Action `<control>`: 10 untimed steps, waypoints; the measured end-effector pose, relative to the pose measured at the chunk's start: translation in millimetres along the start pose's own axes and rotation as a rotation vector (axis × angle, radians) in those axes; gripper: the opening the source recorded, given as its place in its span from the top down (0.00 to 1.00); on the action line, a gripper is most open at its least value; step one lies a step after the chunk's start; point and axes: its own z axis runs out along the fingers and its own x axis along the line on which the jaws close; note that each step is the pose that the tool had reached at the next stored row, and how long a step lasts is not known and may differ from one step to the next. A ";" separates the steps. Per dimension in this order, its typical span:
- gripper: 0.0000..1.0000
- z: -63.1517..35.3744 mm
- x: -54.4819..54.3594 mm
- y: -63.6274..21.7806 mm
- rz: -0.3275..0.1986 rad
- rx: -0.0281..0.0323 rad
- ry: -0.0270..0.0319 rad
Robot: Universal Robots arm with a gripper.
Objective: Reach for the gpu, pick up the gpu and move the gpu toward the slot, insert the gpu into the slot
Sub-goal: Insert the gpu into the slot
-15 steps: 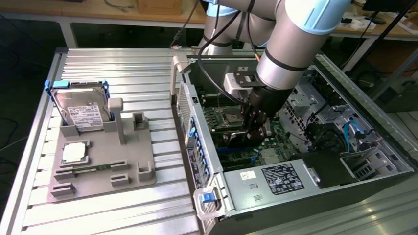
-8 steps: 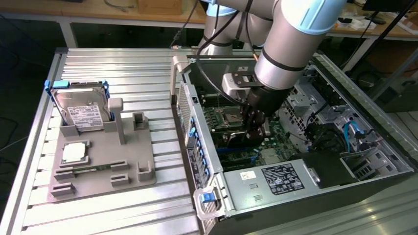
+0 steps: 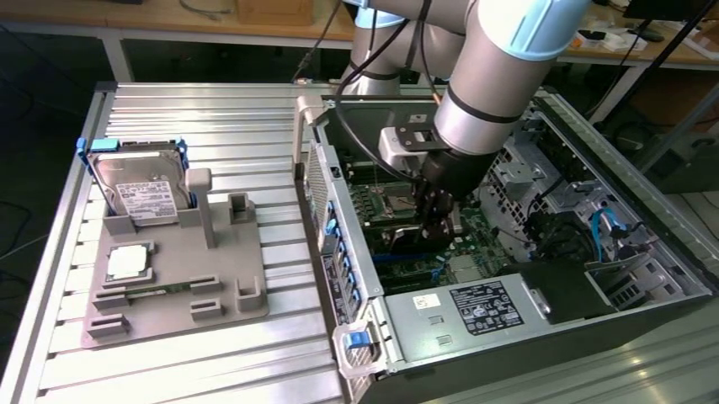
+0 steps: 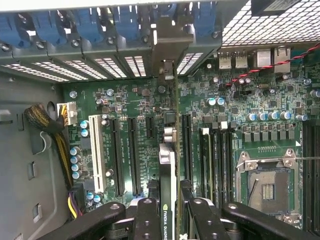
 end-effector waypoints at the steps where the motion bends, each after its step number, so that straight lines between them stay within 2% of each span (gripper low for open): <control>1: 0.73 0.6 0.0 0.3 0.000 0.0003 -0.0002; 10: 0.73 5.0 0.1 1.6 0.000 0.0002 0.0005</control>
